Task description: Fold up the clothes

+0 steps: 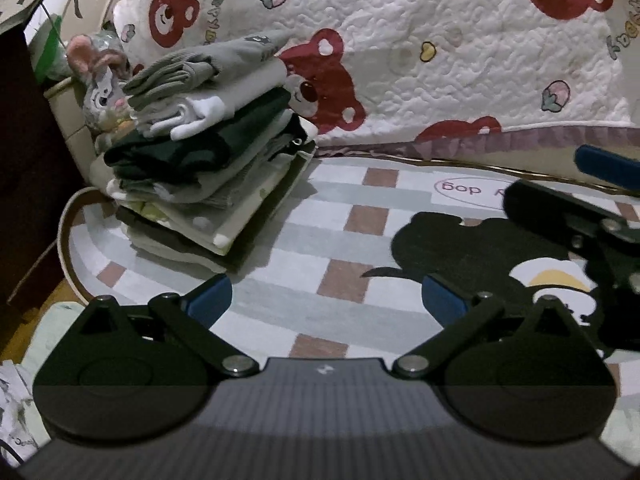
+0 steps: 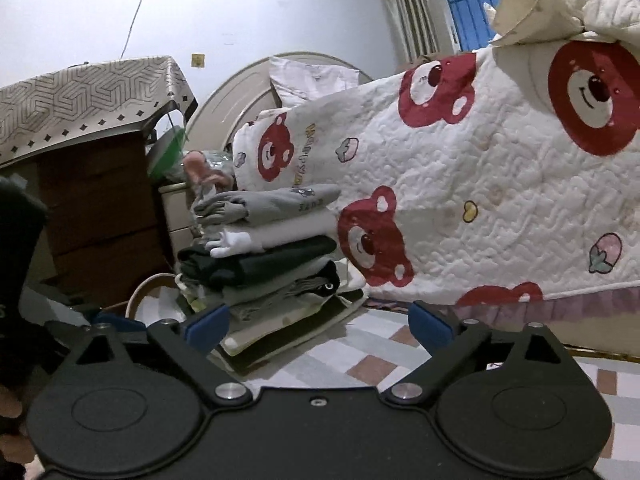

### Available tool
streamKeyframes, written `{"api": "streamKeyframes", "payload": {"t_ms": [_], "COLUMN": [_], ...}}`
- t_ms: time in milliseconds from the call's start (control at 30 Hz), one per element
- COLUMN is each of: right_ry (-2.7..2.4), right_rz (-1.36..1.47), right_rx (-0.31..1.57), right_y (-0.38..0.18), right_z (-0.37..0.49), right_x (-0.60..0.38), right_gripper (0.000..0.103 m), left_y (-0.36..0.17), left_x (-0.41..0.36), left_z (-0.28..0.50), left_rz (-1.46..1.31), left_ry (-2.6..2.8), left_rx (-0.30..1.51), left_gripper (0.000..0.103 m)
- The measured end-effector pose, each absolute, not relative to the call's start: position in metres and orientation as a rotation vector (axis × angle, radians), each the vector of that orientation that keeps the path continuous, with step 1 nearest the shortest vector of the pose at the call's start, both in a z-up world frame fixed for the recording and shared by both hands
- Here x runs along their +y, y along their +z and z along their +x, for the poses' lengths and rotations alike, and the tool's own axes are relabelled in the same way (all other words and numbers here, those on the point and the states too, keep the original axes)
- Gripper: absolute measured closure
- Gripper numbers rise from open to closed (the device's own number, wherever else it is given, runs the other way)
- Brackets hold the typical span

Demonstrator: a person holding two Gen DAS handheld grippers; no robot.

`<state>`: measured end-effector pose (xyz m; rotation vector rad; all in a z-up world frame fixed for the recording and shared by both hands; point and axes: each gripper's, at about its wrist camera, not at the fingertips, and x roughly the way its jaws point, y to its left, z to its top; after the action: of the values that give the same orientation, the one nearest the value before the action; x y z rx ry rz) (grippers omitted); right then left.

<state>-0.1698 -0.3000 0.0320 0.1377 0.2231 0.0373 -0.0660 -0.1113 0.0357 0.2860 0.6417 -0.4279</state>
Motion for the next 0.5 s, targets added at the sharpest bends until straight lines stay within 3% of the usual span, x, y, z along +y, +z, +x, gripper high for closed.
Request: {"api": "streamKeyframes", "payload": {"t_ms": [500], "right_ry": [0.062], "right_rz": [0.152], "right_rx": [0.230], "right_y": [0.0345], "right_z": [-0.1682], "right_x": [-0.2908], "right_gripper": [0.003], "left_y": [0.0372], "left_x": [-0.1117], "left_z": [-0.0704], "left_rz": [0.309], "left_ry": [-0.399], "left_rx": [0.636], "left_gripper": [0.000]}}
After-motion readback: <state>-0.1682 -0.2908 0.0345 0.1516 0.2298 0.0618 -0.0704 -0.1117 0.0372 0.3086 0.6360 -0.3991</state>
